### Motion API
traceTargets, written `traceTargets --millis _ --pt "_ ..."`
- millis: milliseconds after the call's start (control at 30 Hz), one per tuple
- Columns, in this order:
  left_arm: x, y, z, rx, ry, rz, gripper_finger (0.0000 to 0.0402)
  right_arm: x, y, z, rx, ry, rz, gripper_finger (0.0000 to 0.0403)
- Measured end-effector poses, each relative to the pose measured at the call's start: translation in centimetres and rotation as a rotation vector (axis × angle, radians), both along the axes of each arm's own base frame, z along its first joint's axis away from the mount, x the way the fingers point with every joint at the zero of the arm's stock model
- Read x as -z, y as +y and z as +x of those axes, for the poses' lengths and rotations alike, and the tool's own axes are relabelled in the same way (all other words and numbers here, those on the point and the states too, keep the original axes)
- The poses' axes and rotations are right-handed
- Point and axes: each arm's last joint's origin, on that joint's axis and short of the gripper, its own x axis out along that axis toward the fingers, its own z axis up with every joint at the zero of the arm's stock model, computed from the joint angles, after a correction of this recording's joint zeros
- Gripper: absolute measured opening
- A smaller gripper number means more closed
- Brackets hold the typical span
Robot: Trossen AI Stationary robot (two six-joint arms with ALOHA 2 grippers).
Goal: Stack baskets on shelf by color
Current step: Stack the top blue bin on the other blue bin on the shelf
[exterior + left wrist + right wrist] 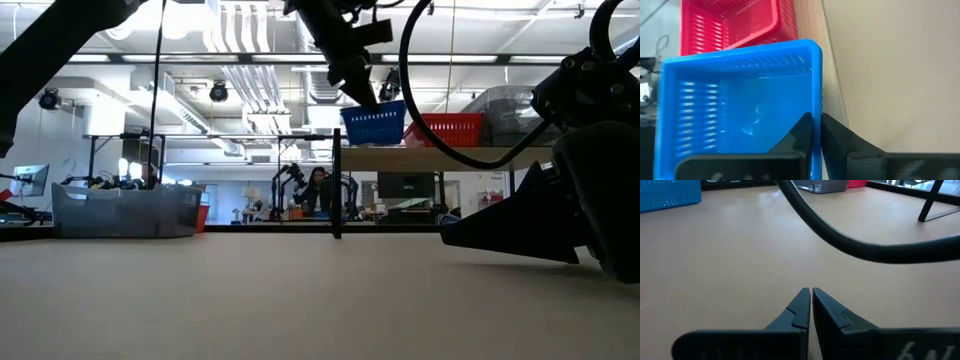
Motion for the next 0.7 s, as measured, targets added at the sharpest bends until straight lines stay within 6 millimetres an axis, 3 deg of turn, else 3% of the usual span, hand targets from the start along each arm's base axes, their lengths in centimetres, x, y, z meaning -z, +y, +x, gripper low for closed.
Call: traceTargets --millis 467,700 --pt "0.15 -0.07 0.19 -0.024 -0.044 -0.071 0.0016 0.0 0.0 0.0 0.0 0.001 -0.002 0.0013" --pt "-0.14 -0.04 0.47 -0.032 -0.093 -0.082 0.008 0.01 0.01 0.0 -0.004 0.003 0.003 0.0013"
